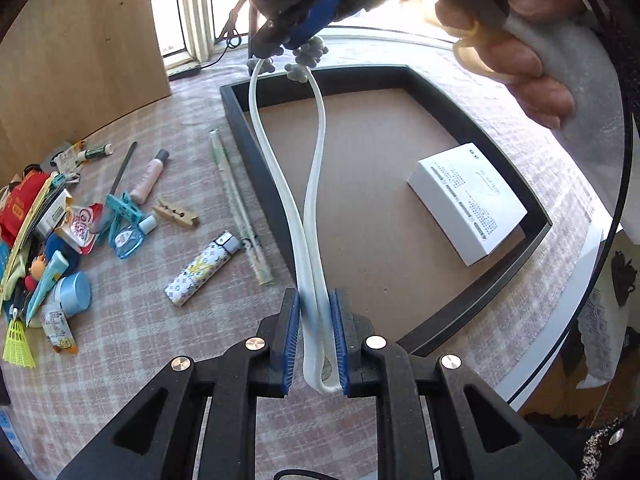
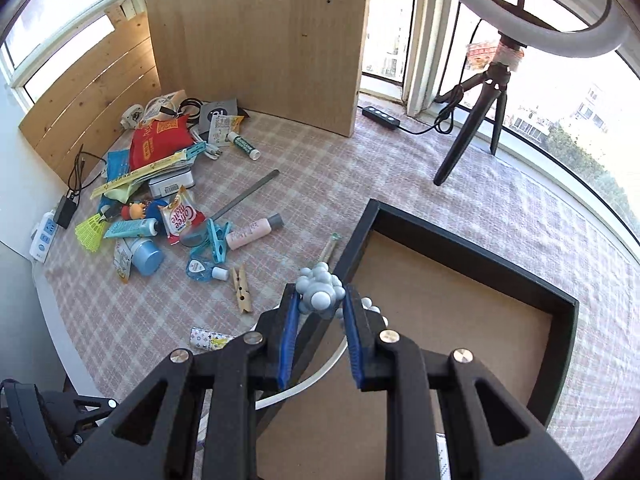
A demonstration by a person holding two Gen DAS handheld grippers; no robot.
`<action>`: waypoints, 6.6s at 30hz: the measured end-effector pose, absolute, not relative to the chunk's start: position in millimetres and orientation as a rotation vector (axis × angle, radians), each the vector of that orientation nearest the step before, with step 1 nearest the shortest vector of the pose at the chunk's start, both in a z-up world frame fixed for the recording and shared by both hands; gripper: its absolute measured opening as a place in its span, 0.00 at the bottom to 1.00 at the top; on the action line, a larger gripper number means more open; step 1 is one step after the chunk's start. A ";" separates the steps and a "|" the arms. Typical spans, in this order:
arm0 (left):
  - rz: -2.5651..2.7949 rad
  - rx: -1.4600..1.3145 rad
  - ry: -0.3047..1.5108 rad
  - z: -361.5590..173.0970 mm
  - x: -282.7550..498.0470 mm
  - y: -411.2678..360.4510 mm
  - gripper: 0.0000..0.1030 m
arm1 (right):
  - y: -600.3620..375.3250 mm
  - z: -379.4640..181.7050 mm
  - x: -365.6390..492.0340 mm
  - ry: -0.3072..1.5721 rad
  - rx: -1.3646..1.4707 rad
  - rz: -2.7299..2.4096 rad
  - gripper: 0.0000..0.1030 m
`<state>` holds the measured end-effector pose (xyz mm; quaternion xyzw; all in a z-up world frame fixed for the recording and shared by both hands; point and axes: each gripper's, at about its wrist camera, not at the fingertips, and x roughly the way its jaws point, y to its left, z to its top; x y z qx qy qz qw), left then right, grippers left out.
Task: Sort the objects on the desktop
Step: 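Lift the white cable into the black tray and open the left tool, then grasp the red pouch on the pile with the right tool, then carry the red pouch into the black tray and open the right tool, then grasp the TOG card package with the left tool while the right tool grasps the silver barcode box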
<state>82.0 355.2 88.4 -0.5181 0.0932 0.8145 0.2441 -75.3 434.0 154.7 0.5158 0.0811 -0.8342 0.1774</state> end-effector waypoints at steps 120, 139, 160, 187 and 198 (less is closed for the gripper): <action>2.293 -1.508 -0.301 124.2 -30.1 205.7 0.40 | 322.9 131.5 -101.6 -0.188 1.531 -2.079 0.33; 2.075 -1.475 -0.215 105.8 -58.1 386.9 0.25 | 485.3 136.0 -124.2 -0.200 1.600 -2.279 0.33; 2.247 -1.485 -0.170 110.7 -59.7 308.4 0.25 | 510.0 133.1 -121.8 -0.324 1.583 -2.314 0.33; 2.260 -1.766 -0.199 48.0 -51.6 153.0 0.54 | 357.1 69.2 -81.5 -0.241 1.766 -1.977 0.46; 2.167 -1.782 -0.277 27.7 -70.4 145.3 0.63 | 340.3 30.7 -92.9 -0.404 1.848 -1.867 0.46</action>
